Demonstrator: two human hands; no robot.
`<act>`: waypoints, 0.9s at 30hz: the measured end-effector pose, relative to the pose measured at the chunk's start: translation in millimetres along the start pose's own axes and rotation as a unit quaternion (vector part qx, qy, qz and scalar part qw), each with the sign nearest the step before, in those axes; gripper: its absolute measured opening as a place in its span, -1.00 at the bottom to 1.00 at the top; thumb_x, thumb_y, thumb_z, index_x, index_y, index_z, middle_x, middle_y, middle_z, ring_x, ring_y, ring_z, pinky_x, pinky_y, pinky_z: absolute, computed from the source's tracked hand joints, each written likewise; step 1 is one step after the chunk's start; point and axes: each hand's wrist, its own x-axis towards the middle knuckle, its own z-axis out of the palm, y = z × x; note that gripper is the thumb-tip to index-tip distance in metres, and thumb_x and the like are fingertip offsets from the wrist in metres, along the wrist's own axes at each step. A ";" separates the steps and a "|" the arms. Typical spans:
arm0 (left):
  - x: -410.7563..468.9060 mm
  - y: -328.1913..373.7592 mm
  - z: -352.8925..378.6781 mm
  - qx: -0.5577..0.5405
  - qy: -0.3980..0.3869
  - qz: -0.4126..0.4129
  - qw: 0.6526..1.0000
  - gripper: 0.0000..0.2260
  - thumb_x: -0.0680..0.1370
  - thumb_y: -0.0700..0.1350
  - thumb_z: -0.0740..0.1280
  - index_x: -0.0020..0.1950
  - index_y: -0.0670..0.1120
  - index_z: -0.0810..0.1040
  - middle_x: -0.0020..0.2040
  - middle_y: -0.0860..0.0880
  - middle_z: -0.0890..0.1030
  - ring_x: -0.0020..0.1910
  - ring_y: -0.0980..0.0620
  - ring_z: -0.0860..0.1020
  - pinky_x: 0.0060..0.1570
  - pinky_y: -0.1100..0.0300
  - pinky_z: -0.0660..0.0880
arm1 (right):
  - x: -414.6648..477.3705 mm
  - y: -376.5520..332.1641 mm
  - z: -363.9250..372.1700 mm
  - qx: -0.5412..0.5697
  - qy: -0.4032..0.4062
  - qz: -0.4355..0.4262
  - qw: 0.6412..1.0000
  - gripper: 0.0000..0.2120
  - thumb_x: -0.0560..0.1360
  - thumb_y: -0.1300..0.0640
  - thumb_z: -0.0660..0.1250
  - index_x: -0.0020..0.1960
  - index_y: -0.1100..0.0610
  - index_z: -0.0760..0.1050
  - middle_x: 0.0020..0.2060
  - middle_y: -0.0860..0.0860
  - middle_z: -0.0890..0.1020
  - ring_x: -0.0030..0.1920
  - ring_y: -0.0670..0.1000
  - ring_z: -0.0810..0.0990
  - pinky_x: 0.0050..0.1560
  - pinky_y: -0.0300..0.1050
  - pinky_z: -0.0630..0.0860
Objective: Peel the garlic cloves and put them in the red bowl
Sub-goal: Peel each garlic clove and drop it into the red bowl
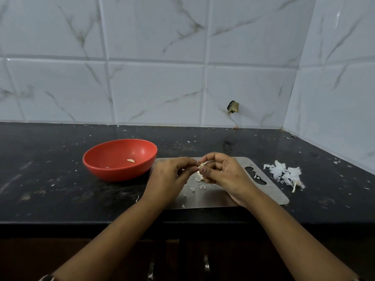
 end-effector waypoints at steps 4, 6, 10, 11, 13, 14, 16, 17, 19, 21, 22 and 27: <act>1.3 2.3 -0.1 -0.048 -0.020 -0.057 0.997 -0.92 0.51 -0.17 0.41 -0.07 -0.02 0.69 -0.29 0.11 0.66 -0.42 0.17 0.57 -0.34 0.34 0.48 | -0.3 0.2 0.6 -0.030 0.018 -0.028 0.999 -0.86 0.38 0.34 0.48 -0.08 0.19 0.61 -0.31 0.07 0.63 -0.27 -0.06 0.60 -0.20 -0.21 0.59; 2.1 3.1 -0.2 -0.082 -0.037 -0.099 0.991 -0.92 0.50 -0.19 0.42 -0.08 -0.04 0.69 -0.28 0.09 0.67 -0.44 0.17 0.57 -0.34 0.34 0.49 | -0.6 1.8 1.7 -0.048 0.024 -0.046 0.997 -0.82 0.35 0.38 0.50 -0.09 0.18 0.63 -0.29 0.08 0.66 -0.24 -0.03 0.63 -0.18 -0.20 0.61; 3.0 2.9 0.0 -0.127 -0.032 -0.147 0.981 -0.90 0.48 -0.20 0.44 -0.12 0.00 0.67 -0.30 0.06 0.68 -0.46 0.13 0.58 -0.33 0.28 0.53 | -1.3 3.8 2.5 -0.086 0.027 -0.072 0.993 -0.75 0.34 0.41 0.50 -0.04 0.17 0.66 -0.22 0.10 0.71 -0.15 0.03 0.69 -0.10 -0.18 0.62; 3.5 3.0 -0.1 -0.134 -0.031 -0.152 0.979 -0.90 0.48 -0.21 0.44 -0.13 0.00 0.67 -0.30 0.07 0.68 -0.47 0.13 0.57 -0.36 0.31 0.50 | -1.2 3.7 2.5 -0.084 0.026 -0.073 0.993 -0.74 0.36 0.42 0.48 -0.01 0.18 0.66 -0.19 0.11 0.71 -0.14 0.03 0.69 -0.10 -0.20 0.61; 4.0 3.3 -0.2 -0.144 -0.029 -0.156 0.977 -0.89 0.50 -0.23 0.42 -0.12 -0.03 0.67 -0.28 0.04 0.69 -0.48 0.14 0.55 -0.42 0.38 0.43 | -1.3 3.4 2.7 -0.080 0.024 -0.071 0.994 -0.73 0.41 0.43 0.43 0.03 0.17 0.65 -0.15 0.10 0.72 -0.11 0.03 0.70 -0.10 -0.22 0.60; 4.1 3.3 -0.2 -0.147 -0.029 -0.155 0.976 -0.90 0.50 -0.24 0.41 -0.12 -0.05 0.67 -0.26 0.02 0.70 -0.48 0.14 0.55 -0.43 0.40 0.40 | -1.3 3.2 2.8 -0.081 0.026 -0.069 0.994 -0.74 0.43 0.42 0.42 0.04 0.16 0.65 -0.14 0.10 0.72 -0.10 0.03 0.70 -0.11 -0.22 0.60; 3.9 2.7 0.2 -0.152 -0.034 -0.155 0.976 -0.91 0.51 -0.23 0.40 -0.11 -0.07 0.67 -0.27 0.02 0.70 -0.47 0.13 0.56 -0.43 0.39 0.39 | -1.5 2.7 3.0 -0.084 0.034 -0.065 0.994 -0.77 0.44 0.38 0.42 0.02 0.14 0.66 -0.16 0.09 0.72 -0.11 0.03 0.70 -0.12 -0.20 0.61; 3.7 2.3 0.5 -0.159 -0.039 -0.158 0.974 -0.92 0.51 -0.23 0.40 -0.11 -0.07 0.67 -0.28 0.02 0.69 -0.45 0.12 0.56 -0.44 0.38 0.39 | -1.4 2.6 3.0 -0.083 0.040 -0.064 0.994 -0.80 0.44 0.36 0.43 0.00 0.14 0.66 -0.17 0.08 0.72 -0.12 0.02 0.70 -0.12 -0.18 0.62; 3.4 2.2 1.2 -0.175 -0.048 -0.167 0.969 -0.91 0.52 -0.25 0.39 -0.10 -0.09 0.67 -0.31 0.04 0.68 -0.43 0.11 0.57 -0.44 0.35 0.39 | -1.4 2.0 2.7 -0.084 0.051 -0.065 0.993 -0.83 0.42 0.34 0.46 -0.03 0.14 0.67 -0.18 0.06 0.73 -0.14 0.01 0.71 -0.13 -0.16 0.62; 3.6 2.4 1.5 -0.182 -0.058 -0.171 0.967 -0.91 0.52 -0.26 0.38 -0.08 -0.12 0.67 -0.33 0.04 0.67 -0.41 0.10 0.58 -0.44 0.33 0.41 | -1.4 1.7 2.5 -0.089 0.058 -0.069 0.992 -0.85 0.41 0.32 0.47 -0.05 0.16 0.68 -0.19 0.07 0.73 -0.15 0.02 0.71 -0.16 -0.17 0.61; 3.5 2.5 1.6 -0.184 -0.062 -0.171 0.966 -0.92 0.53 -0.26 0.37 -0.06 -0.15 0.67 -0.34 0.03 0.66 -0.41 0.11 0.58 -0.44 0.32 0.41 | -1.6 1.5 2.4 -0.091 0.060 -0.071 0.991 -0.85 0.41 0.32 0.48 -0.05 0.17 0.68 -0.19 0.07 0.73 -0.15 0.02 0.71 -0.16 -0.18 0.61; 3.3 4.1 0.6 -0.192 -0.065 -0.172 0.964 -0.91 0.54 -0.25 0.37 -0.03 -0.20 0.67 -0.30 -0.04 0.67 -0.41 0.10 0.58 -0.45 0.30 0.42 | -1.8 2.1 1.4 -0.109 0.061 -0.079 0.989 -0.87 0.40 0.31 0.49 -0.09 0.14 0.68 -0.20 0.05 0.72 -0.15 0.03 0.71 -0.13 -0.11 0.64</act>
